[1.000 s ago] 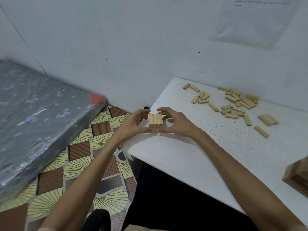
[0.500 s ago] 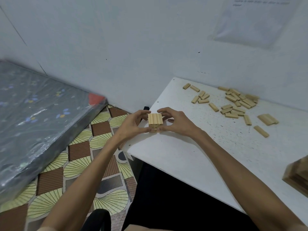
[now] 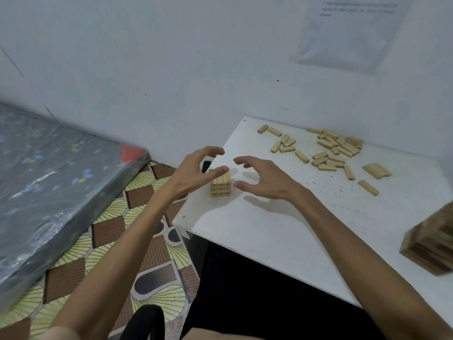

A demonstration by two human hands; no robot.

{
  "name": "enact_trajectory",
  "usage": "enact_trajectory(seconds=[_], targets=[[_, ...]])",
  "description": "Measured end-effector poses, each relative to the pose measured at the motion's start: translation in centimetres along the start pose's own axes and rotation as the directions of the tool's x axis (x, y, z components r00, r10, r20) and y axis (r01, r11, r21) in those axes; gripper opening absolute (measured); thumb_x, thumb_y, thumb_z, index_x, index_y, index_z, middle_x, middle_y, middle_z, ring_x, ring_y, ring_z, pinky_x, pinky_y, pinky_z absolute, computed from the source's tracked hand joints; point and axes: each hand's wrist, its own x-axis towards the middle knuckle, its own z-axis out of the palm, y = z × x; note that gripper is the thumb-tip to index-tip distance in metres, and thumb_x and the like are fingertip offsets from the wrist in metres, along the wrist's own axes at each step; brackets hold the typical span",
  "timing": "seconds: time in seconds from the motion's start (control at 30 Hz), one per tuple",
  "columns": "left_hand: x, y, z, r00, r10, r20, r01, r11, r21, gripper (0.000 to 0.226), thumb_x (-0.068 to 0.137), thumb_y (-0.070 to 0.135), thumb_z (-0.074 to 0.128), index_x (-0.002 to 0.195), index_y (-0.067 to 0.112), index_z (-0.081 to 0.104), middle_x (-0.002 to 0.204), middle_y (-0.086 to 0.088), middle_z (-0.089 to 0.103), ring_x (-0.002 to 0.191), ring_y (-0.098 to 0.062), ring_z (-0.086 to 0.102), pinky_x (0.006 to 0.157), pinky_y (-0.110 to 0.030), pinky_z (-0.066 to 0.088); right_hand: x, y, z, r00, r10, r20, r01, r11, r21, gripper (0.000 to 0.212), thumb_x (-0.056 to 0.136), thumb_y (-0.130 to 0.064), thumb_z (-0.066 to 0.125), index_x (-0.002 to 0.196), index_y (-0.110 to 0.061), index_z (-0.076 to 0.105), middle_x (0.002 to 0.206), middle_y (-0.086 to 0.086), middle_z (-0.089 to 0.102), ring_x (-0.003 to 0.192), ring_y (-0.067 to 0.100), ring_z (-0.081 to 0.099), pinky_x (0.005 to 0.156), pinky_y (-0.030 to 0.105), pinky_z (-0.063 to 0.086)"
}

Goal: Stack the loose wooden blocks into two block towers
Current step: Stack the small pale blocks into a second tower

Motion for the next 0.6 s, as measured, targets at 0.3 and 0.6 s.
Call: enact_trajectory(seconds=[0.3,0.6], targets=[[3.8,4.3,3.2,0.976,0.161,0.147,-0.176,0.979,0.099,0.045,0.094,0.050,0.069,0.134,0.031,0.061,0.128,0.022,0.063,0.121,0.001,0.055,0.105,-0.028,0.040,-4.6,1.4,-4.3,0.987,0.089,-0.137,-0.114,0.976,-0.188,0.054,0.098,-0.048,0.062,0.148,-0.034,0.049,0.155,-0.011,0.048,0.141,0.012,0.045,0.108,0.036,0.042],[7.1,8.0,9.1,0.921,0.264,0.287,-0.292,0.955,0.058,0.043,0.096,0.047,0.068,0.134,0.028,0.061,0.134,0.018,0.062,0.122,-0.002,0.055,0.104,-0.025,0.040,-10.2,5.4,-6.9,0.916,0.315,-0.248,-0.377,0.888,-0.264,0.051,0.100,-0.043,0.061,0.147,-0.026,0.051,0.156,-0.005,0.048,0.142,0.020,0.044,0.105,0.039,0.043]])
